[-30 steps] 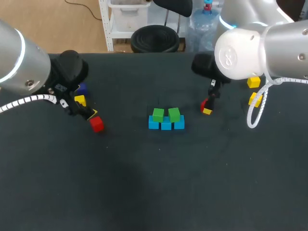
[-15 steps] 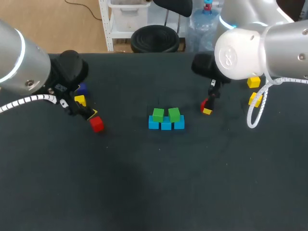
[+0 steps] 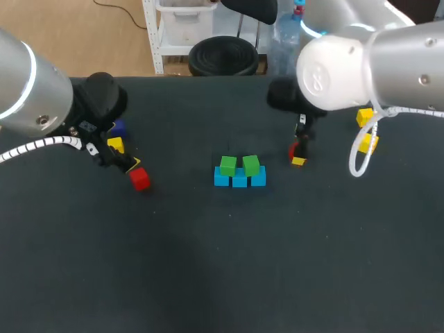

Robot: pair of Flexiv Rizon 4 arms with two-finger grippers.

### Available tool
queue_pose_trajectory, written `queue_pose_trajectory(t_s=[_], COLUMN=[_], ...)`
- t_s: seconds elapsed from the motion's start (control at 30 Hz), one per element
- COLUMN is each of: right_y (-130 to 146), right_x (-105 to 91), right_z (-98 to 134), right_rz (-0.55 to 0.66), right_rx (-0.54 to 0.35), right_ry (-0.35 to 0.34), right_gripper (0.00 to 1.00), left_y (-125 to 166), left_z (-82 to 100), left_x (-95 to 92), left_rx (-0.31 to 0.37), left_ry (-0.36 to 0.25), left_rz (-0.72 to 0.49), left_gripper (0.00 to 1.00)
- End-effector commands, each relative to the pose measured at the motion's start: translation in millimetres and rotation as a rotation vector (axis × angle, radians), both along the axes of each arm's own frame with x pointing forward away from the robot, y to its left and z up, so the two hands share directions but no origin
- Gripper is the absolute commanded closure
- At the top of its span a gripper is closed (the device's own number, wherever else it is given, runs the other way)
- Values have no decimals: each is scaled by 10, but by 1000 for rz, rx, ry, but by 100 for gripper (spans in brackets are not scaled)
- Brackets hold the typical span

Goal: Place the blue cubes, place green cubes on the blue cubes, place the yellow cubes on the green cubes, then place the red cubes on the yellow cubes, and place purple cube on the red cubes.

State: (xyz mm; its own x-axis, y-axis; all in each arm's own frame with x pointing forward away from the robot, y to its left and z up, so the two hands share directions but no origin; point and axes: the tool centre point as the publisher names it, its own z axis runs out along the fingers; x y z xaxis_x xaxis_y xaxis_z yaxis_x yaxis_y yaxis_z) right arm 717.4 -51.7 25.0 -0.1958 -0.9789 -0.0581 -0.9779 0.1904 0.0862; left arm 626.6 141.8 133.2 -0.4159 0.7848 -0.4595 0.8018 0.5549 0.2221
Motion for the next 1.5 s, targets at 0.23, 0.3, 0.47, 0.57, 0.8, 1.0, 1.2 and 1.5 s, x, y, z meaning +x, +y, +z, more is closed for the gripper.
queue_pose_trajectory(t_s=[0.23,0.3,0.47,0.57,0.8,1.0,1.2,1.5], right_y=[-94,-149,-272,-358,-468,-555,-672,-969], right_x=[-77,-59,5,9,31,17,31,101], right_z=[132,121,105,94,26,-44,-62,17], right_rz=[-35,-45,-87,-124,-161,-193,-222,-232], right_rx=[-63,-59,-67,-57,-50,-78,-100,-173], right_ry=[-28,-27,-12,-5,17,38,34,-20], right_gripper=[0,0,0,0,0,0,0,0], left_y=[12,12,12,12,12,12,12,12], left_z=[-2,-2,-2,-2,-2,-2,-2,-2], left_x=[5,5,5,5,5,5,5,5], left_rx=[-3,-3,-3,-3,-3,-3,-3,-3], left_ry=[0,0,0,0,0,0,0,0], left_rz=[-4,-4,-4,-4,-4,-4,-4,-4], left_gripper=[0,0,0,0,0,0,0,0])
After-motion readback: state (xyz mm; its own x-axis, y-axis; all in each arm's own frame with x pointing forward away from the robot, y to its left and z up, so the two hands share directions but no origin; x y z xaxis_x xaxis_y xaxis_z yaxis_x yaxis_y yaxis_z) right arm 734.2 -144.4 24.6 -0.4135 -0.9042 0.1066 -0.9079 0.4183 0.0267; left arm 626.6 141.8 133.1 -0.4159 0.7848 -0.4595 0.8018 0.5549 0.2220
